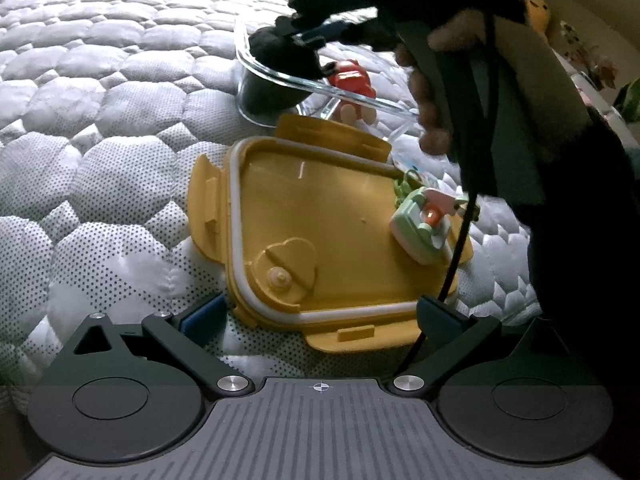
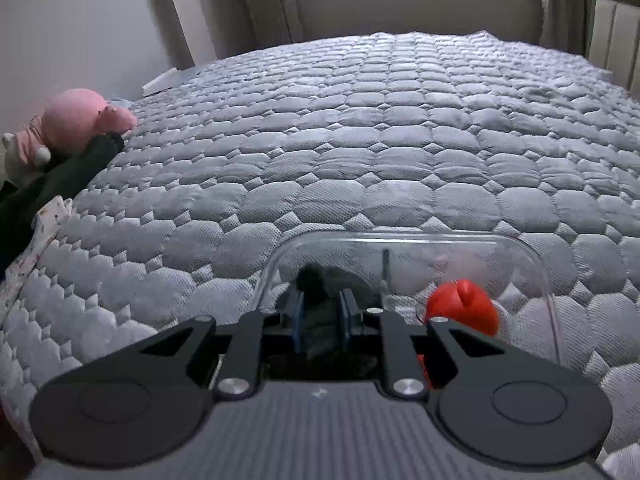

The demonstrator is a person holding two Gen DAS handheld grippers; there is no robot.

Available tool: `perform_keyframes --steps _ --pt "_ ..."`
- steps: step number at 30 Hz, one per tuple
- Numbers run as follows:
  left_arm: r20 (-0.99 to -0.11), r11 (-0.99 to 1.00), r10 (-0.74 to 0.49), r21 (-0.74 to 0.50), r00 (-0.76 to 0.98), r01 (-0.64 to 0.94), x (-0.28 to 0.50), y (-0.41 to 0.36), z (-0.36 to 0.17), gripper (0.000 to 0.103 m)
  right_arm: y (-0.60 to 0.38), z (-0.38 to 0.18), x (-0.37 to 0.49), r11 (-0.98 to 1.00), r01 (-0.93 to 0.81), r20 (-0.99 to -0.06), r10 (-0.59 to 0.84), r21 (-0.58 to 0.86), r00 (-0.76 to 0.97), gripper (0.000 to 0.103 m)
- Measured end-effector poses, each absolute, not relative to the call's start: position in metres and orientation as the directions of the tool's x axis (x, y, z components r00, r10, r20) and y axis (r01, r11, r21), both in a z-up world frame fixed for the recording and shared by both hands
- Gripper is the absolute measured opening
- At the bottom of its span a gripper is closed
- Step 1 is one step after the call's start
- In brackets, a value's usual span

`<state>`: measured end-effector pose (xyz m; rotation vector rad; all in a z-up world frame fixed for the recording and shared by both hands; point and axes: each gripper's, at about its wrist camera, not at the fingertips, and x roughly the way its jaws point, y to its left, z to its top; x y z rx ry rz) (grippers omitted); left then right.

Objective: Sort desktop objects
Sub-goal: 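Move the right tool back and grasp the green tagged toy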

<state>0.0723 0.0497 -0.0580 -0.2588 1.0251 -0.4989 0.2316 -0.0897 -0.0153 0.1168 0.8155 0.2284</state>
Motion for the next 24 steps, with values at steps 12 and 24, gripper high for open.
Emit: perform_keyframes --steps 12,24 --pt "-0.757 0.869 -0.494 -0.419 0.427 0.263 0.073 0.046 -0.055 0.103 -0.093 -0.022 0.239 0.969 -0.148 -0.706 0.245 0.197 0.664 0.028" --pt "-0.756 0.904 -0.425 -0.377 0.498 0.2 0.082 0.048 -0.017 0.103 -0.166 -0.022 0.165 0.949 -0.183 -0.627 0.308 0.257 0.715 0.092"
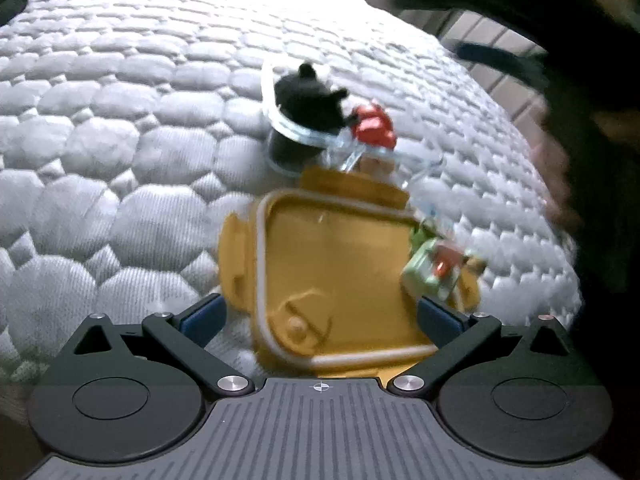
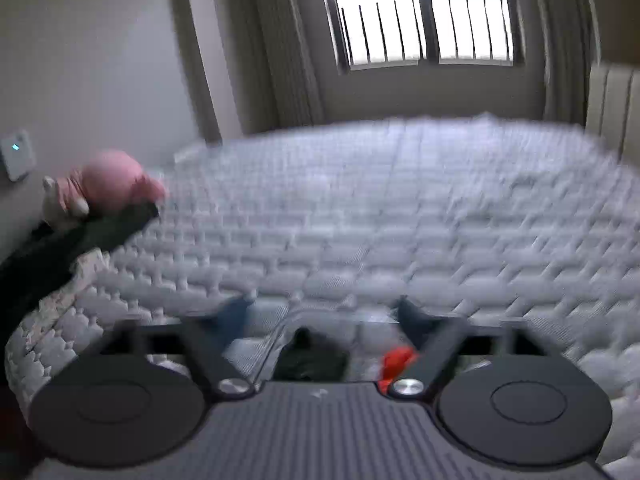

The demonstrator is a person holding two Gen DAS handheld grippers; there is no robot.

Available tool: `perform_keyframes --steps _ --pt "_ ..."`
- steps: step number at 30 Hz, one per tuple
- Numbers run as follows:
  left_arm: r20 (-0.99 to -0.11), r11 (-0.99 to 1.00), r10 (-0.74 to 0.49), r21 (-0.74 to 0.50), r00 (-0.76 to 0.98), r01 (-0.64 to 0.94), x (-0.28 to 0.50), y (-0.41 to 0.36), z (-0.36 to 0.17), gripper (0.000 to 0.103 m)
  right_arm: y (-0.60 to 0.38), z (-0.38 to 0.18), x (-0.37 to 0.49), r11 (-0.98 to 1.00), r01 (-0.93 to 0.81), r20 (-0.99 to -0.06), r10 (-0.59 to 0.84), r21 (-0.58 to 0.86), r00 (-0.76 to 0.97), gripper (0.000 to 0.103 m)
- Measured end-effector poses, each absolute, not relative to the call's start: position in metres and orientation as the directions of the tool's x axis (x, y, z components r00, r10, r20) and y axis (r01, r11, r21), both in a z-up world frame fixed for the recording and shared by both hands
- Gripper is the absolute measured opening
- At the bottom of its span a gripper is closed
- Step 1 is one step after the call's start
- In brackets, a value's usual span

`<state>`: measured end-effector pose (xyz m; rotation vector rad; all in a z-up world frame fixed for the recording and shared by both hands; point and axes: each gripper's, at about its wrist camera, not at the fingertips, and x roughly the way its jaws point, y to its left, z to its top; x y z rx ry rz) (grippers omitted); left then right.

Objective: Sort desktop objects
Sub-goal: 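Move the right tool back and grasp the green tagged toy, then lift the green toy with the right tool toward the glass container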

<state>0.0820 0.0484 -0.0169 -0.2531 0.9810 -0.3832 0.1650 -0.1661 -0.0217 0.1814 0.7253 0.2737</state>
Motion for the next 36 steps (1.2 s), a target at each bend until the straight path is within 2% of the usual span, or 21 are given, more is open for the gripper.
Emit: perform_keyframes --steps 5,8,13,16,23,29,30,31,32,36 --pt "-0.769 0.913 -0.406 -0.321 0.494 0.25 0.083 0.014 -0.005 0.103 -0.202 -0.021 0.128 0.937 -0.202 -0.587 0.337 0.284 0.736 0.089" --pt "-0.798 0.912 -0.396 -0.283 0.455 0.297 0.082 -0.013 -0.008 0.103 -0.223 -0.021 0.106 0.93 -0.214 -0.562 0.353 0.3 0.748 0.08" --pt "-0.827 0.892 -0.367 -0.183 0.427 0.413 0.066 -0.055 -0.009 0.103 -0.258 -0.02 0.071 0.915 -0.238 -0.521 0.384 0.327 0.762 0.079" --pt "-0.836 0.877 -0.344 -0.124 0.427 0.464 0.056 -0.071 -0.008 0.103 -0.248 -0.031 0.068 0.873 -0.317 -0.542 0.481 0.371 0.689 0.081" --pt "-0.849 0.869 -0.308 -0.068 0.428 0.49 0.048 -0.079 -0.01 0.103 -0.224 -0.055 0.082 0.911 -0.313 -0.624 0.413 0.269 0.664 0.082" --pt "-0.857 0.879 -0.306 -0.086 0.415 0.47 0.055 -0.075 -0.016 0.103 -0.208 -0.065 0.085 0.918 -0.346 -0.636 0.386 0.194 0.668 0.081" --pt "-0.857 0.879 -0.307 -0.088 0.414 0.468 0.056 -0.073 -0.017 0.103 -0.206 -0.066 0.084 0.918 -0.351 -0.638 0.384 0.184 0.668 0.077" --pt "-0.856 0.88 -0.306 -0.088 0.417 0.466 0.055 -0.071 -0.017 0.103 -0.207 -0.067 0.073 0.913 -0.358 -0.633 0.397 0.197 0.664 0.065" --pt "-0.854 0.882 -0.306 -0.089 0.42 0.462 0.055 -0.068 -0.018 0.103 -0.209 -0.065 0.073 0.903 -0.365 -0.632 0.422 0.228 0.65 0.061" --pt "-0.85 0.901 -0.32 -0.137 0.419 0.411 0.06 -0.048 -0.02 0.103 -0.214 -0.061 0.079 0.903 -0.326 -0.647 0.429 0.28 0.631 0.06"
